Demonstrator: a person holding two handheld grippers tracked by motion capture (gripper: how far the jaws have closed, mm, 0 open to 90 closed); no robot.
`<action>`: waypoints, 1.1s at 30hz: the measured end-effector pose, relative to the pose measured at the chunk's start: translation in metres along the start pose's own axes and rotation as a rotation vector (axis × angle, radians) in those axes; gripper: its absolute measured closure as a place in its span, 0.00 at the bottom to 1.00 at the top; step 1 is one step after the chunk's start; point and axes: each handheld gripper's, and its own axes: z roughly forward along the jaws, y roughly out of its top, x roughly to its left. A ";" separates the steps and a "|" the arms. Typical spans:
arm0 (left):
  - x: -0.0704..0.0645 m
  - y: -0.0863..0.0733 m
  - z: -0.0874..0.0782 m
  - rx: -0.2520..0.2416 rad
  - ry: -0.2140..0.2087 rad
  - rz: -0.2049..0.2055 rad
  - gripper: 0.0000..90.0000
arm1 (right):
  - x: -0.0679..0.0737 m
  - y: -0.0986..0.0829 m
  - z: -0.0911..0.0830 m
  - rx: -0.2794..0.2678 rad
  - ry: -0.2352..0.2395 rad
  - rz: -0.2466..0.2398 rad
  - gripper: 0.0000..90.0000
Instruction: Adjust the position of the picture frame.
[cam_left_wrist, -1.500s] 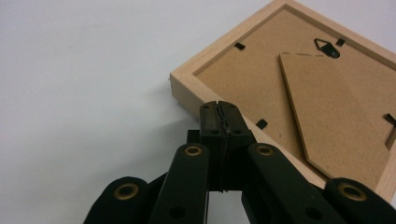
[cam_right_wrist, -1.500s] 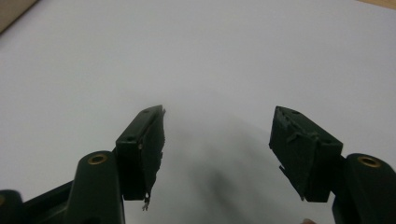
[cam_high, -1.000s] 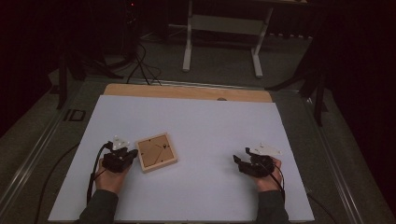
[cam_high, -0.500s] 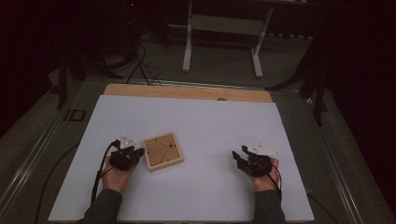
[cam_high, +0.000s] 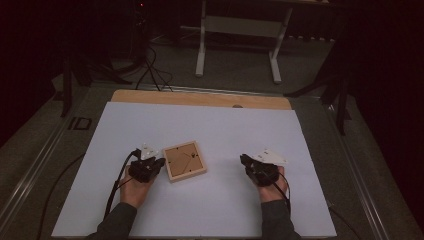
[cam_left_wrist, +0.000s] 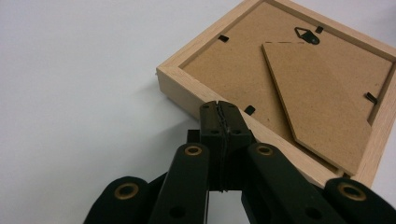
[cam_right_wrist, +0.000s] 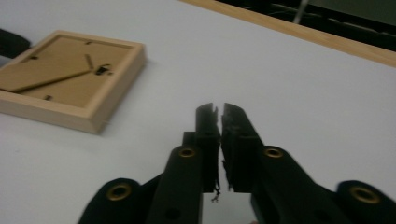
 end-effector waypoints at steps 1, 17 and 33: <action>0.000 0.000 0.000 0.000 0.000 -0.002 1.00 | 0.007 0.002 0.006 0.005 0.018 -0.014 0.99; -0.013 0.002 0.005 -0.010 -0.036 -0.026 1.00 | 0.046 0.000 0.052 0.126 0.159 -0.042 0.99; -0.024 0.000 0.008 -0.001 -0.033 -0.015 1.00 | 0.045 -0.004 0.057 0.163 0.145 -0.053 1.00</action>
